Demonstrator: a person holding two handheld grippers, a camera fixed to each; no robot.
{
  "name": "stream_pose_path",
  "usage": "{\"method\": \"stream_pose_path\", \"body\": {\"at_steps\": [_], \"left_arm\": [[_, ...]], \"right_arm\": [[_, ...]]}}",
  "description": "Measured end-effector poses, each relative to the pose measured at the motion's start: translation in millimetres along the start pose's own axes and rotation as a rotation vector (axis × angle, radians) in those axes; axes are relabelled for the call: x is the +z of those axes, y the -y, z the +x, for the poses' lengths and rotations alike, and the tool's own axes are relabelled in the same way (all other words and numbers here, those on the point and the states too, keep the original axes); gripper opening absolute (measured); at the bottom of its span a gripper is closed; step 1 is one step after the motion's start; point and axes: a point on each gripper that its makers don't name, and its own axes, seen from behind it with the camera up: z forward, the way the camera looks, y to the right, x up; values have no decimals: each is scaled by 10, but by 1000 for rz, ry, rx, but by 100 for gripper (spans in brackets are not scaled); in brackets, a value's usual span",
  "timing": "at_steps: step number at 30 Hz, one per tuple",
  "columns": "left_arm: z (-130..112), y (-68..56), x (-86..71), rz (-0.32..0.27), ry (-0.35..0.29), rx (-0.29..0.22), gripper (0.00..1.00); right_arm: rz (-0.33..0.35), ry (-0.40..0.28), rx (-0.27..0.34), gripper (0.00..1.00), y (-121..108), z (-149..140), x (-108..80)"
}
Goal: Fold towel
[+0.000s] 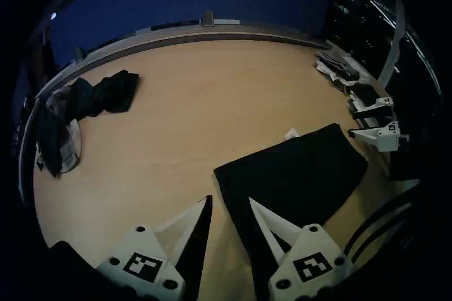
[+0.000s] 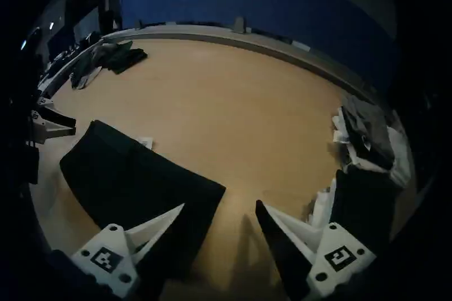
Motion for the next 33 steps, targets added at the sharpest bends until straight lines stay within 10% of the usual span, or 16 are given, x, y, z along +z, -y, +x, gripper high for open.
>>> {"method": "stream_pose_path", "body": {"at_steps": [4, 8, 12, 33], "left_arm": [[-3, -5, -48, -2, -6, -9, 43], [-26, -25, -86, -11, -4, -13, 87], [-29, -29, -140, -9, -14, -17, 97], [-329, -17, -594, 17, -24, -37, 97]], "right_arm": [[-11, -15, 11, 99, -11, 23, -20], [6, -26, 21, 100, 38, 25, -73], [22, -24, 31, 100, 73, -10, -124], [60, -4, 0, 100, 250, -252, -324]]}}
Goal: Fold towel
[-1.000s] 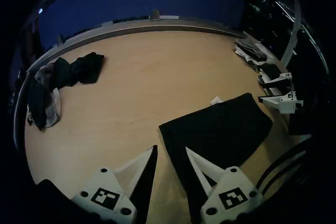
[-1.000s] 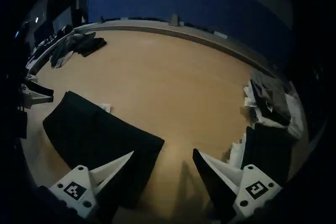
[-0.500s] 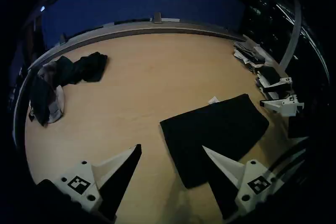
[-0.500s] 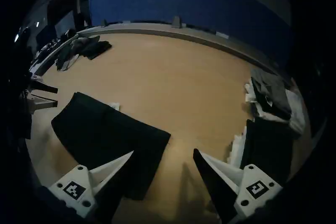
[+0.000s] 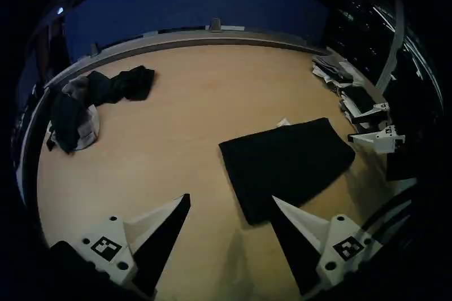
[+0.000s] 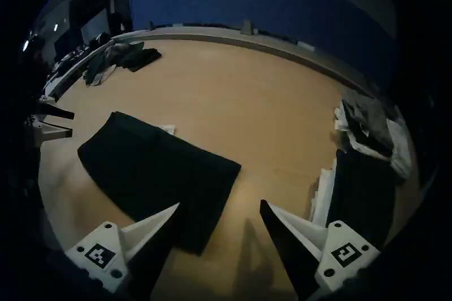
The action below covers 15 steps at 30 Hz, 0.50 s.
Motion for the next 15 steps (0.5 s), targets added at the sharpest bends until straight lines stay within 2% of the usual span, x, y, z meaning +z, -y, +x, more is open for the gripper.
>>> {"method": "stream_pose_path", "body": {"at_steps": [9, 15], "left_arm": [[-303, 44, -193, 19, 21, -20, 97], [-450, 76, -323, 29, 30, -12, 97]], "right_arm": [[7, 4, 5, 100, 103, -118, -92], [13, 15, 9, 100, 190, -267, -213]]}}
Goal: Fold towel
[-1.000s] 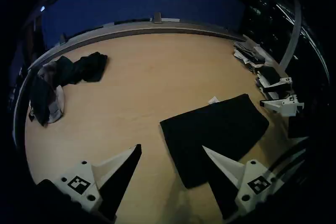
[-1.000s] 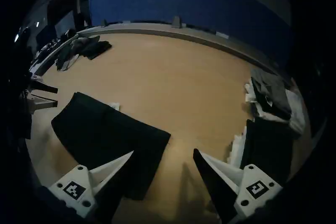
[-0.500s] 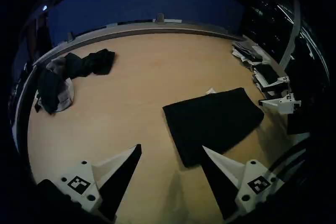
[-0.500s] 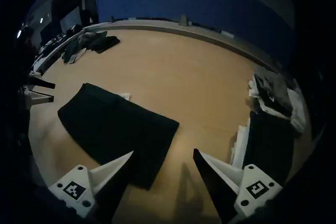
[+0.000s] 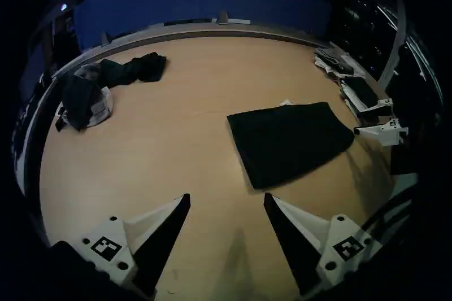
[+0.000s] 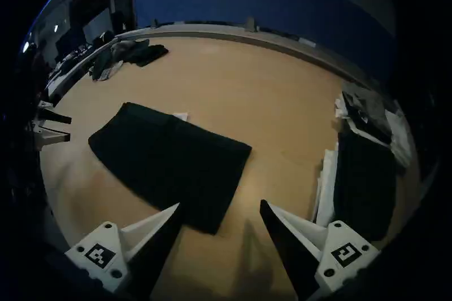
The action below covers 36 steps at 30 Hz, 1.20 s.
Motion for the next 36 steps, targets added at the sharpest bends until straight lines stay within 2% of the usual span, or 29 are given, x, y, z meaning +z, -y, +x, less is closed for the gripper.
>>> {"method": "stream_pose_path", "body": {"at_steps": [6, 18, 24, 36], "left_arm": [[-110, -1, -131, 0, 2, 2, 97], [-65, 6, -145, 10, -15, 5, 97], [-94, 103, -178, 38, -19, -13, 97], [-124, 385, -252, 115, -39, -62, 97]], "right_arm": [[-2, 13, 11, 100, 29, -139, -63], [-1, 14, 4, 100, 66, -160, -87], [3, 22, 8, 100, 67, -210, -73], [27, 40, -12, 100, 120, -247, -9]]}}
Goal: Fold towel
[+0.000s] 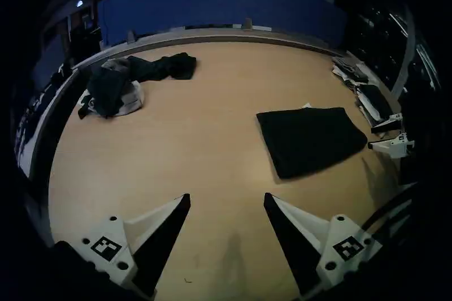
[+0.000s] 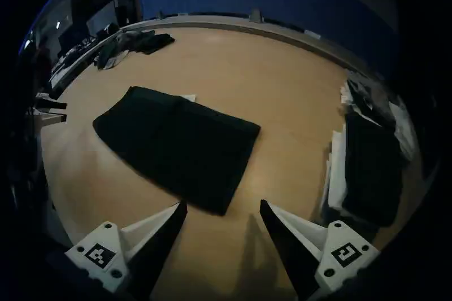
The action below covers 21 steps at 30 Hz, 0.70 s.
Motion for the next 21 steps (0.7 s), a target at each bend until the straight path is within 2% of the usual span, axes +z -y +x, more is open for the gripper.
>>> {"method": "stream_pose_path", "body": {"at_steps": [12, 21], "left_arm": [[-60, 336, -98, 80, -16, -50, 97], [-124, 617, -154, 150, -23, -97, 97]], "right_arm": [[29, 18, -34, 100, 12, -50, 64], [45, 22, -32, 100, 37, -66, 101]]}}
